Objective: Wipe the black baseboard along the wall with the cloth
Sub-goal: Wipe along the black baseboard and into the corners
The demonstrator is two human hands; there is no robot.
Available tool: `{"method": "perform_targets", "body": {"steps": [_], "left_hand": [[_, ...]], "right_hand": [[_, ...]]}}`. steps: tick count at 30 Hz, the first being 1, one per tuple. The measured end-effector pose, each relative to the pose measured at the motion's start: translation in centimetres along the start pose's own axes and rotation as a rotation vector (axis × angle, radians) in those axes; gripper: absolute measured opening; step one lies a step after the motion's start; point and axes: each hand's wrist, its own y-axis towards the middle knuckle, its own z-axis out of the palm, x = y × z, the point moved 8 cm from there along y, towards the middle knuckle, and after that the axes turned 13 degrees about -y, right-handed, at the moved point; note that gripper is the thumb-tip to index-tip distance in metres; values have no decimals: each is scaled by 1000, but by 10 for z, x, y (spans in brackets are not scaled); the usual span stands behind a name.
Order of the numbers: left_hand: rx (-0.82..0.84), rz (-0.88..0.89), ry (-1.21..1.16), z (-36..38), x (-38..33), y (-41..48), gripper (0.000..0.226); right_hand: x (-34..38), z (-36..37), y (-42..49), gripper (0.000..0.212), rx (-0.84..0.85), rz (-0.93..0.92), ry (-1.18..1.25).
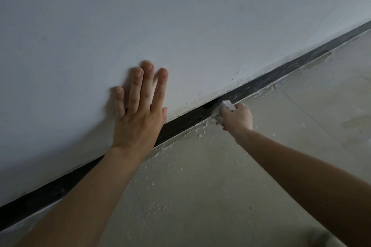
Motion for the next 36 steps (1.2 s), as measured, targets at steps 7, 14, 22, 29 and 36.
{"method": "perform_targets", "body": {"steps": [7, 14, 22, 29, 36], "left_hand": [[-10, 184, -116, 1, -54, 50, 91], [-15, 206, -40, 11, -120, 114, 93], [-26, 105, 226, 31, -121, 122, 94], [-18, 76, 293, 32, -120, 122, 97], [57, 11, 285, 35, -127, 121, 96]], "right_hand": [[-19, 38, -28, 15, 363, -132, -29], [-4, 42, -8, 15, 304, -79, 245], [-18, 18, 41, 13, 281, -41, 358], [-45, 1, 81, 12, 256, 114, 482], [-35, 18, 31, 12, 503, -81, 369]]}}
